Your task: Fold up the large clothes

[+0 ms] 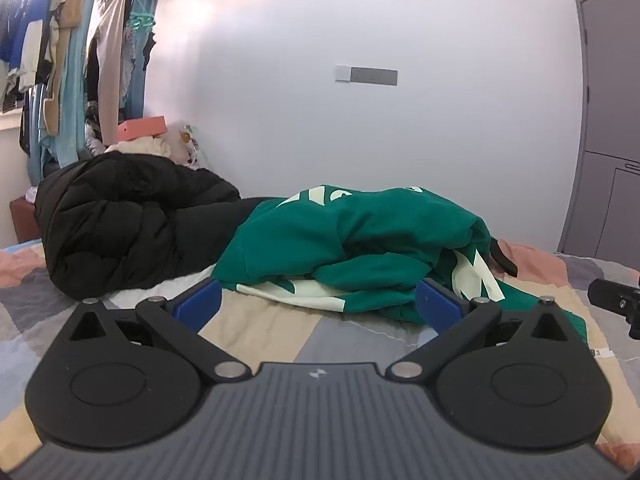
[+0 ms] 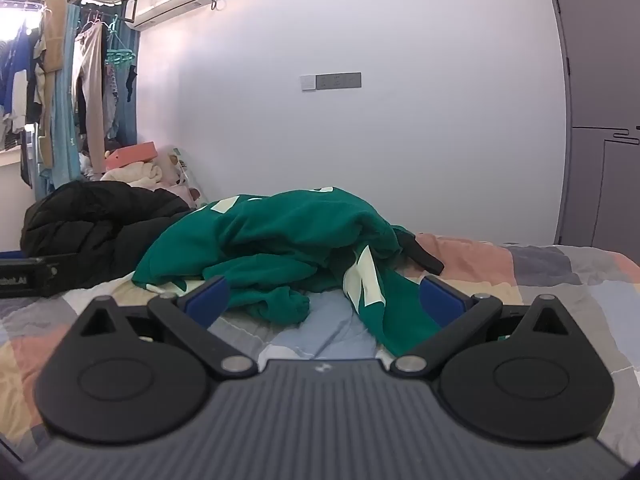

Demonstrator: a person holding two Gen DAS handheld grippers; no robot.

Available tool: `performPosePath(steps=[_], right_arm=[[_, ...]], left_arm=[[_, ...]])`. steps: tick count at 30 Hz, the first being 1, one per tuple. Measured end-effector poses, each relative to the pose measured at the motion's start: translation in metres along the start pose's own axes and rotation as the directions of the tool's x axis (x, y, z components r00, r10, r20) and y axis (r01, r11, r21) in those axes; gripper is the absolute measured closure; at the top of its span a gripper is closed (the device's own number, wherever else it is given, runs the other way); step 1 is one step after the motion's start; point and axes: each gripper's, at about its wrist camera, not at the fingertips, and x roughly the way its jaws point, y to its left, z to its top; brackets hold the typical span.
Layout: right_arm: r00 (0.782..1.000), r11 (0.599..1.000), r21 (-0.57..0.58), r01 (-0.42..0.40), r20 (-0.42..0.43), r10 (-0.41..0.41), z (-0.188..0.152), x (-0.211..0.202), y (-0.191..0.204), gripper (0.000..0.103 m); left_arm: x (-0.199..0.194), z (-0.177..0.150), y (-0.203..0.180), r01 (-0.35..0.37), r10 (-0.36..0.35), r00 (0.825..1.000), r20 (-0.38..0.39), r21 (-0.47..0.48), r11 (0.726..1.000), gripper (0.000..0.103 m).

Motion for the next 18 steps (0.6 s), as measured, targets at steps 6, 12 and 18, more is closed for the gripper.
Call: performPosePath(steps=[6, 12, 18], right_arm=[[1.000, 1.000, 0.004, -0.004, 0.008, 0.004, -0.002, -0.001, 0.000, 0.000], [1.000, 1.000, -0.002, 0.005, 0.020, -0.005, -0.004, -0.006, 0.001, 0.000], [1.000, 1.000, -0.010, -0.002, 0.027, 0.003, -0.005, -0.012, 0.002, 0.000]], left_arm=[[-0.008, 0.003, 0.001, -0.002, 0.003, 1.000, 0.019, -0.025, 1.000, 0.000], [-0.017, 0.000, -0.004, -0.015, 0.015, 0.999, 0.037, -0.005, 1.000, 0.000], [-0.017, -0.001, -0.007, -0.019, 0.019, 1.000, 0.025, -0.006, 1.000, 0.000]])
